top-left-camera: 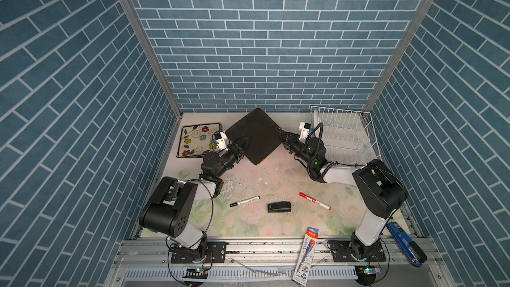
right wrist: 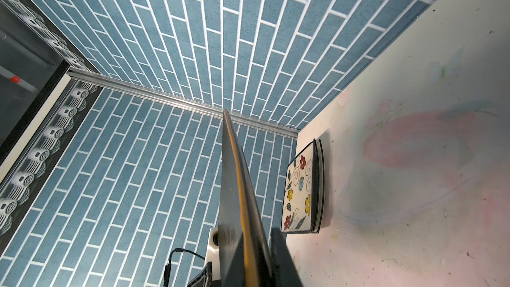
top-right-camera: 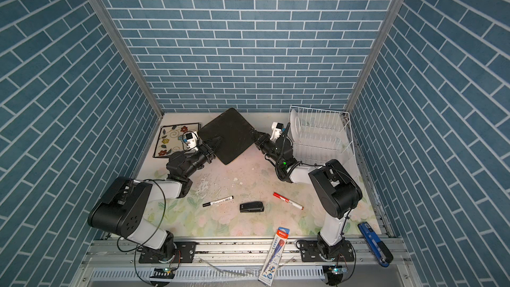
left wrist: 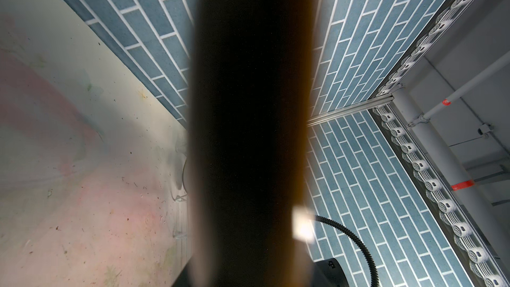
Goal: Unload the plates from the dish rack
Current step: 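Close the left gripper on the black plate's edge nearest it while the right holds, then open the right gripper and draw it back from the black plate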
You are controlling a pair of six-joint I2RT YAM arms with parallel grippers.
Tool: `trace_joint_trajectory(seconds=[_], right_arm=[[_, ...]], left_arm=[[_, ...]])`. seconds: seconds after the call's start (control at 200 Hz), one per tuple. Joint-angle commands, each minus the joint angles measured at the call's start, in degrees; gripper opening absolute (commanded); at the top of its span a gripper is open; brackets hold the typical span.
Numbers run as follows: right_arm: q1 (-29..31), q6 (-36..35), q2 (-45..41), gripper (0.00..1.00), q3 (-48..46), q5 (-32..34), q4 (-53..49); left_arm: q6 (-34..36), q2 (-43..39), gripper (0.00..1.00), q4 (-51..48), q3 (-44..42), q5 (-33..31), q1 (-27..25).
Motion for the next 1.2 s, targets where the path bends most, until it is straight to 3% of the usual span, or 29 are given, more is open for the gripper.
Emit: trace_joint_trajectory(seconds=[0.0, 0.31, 0.425, 0.62, 0.79, 0.895, 1.005, 1.195], right_arm=[[0.46, 8.35, -1.43, 0.00, 2.82, -1.16, 13.50], [0.43, 8.52, -1.26, 0.00, 2.90, -1.26, 13.79], [0.44, 8.52, -0.99, 0.00, 3.03, -1.50, 13.84], [0.48, 8.71, -0.31, 0.00, 3.76, -2.44, 14.71], [0.53, 9.20, 0.24, 0.00, 4.03, -2.91, 16.00], [0.46, 9.15, 0.16, 0.35, 3.97, -3.05, 16.08], [0.48, 9.02, -0.19, 0.63, 3.74, -2.96, 15.56], [0.33, 8.29, -0.94, 0.81, 2.94, -2.49, 13.74]], left_arm=[[0.53, -0.68, 0.44, 2.65, 0.99, 0.46, -0.23], [0.68, -0.42, 0.32, 2.78, 0.87, 0.37, -0.23], [0.78, -0.51, 0.24, 2.69, 0.86, 0.28, -0.23], [0.89, -0.69, 0.00, 2.43, 0.77, 0.02, -0.21], [0.59, -0.78, 0.00, 2.54, 0.77, -0.16, -0.23], [0.75, -1.19, 0.00, 2.35, 0.69, -0.21, -0.10], [0.85, -1.39, 0.00, 2.08, 0.86, -0.25, -0.05], [0.55, -1.85, 0.00, 2.22, 0.77, -0.60, 0.60]])
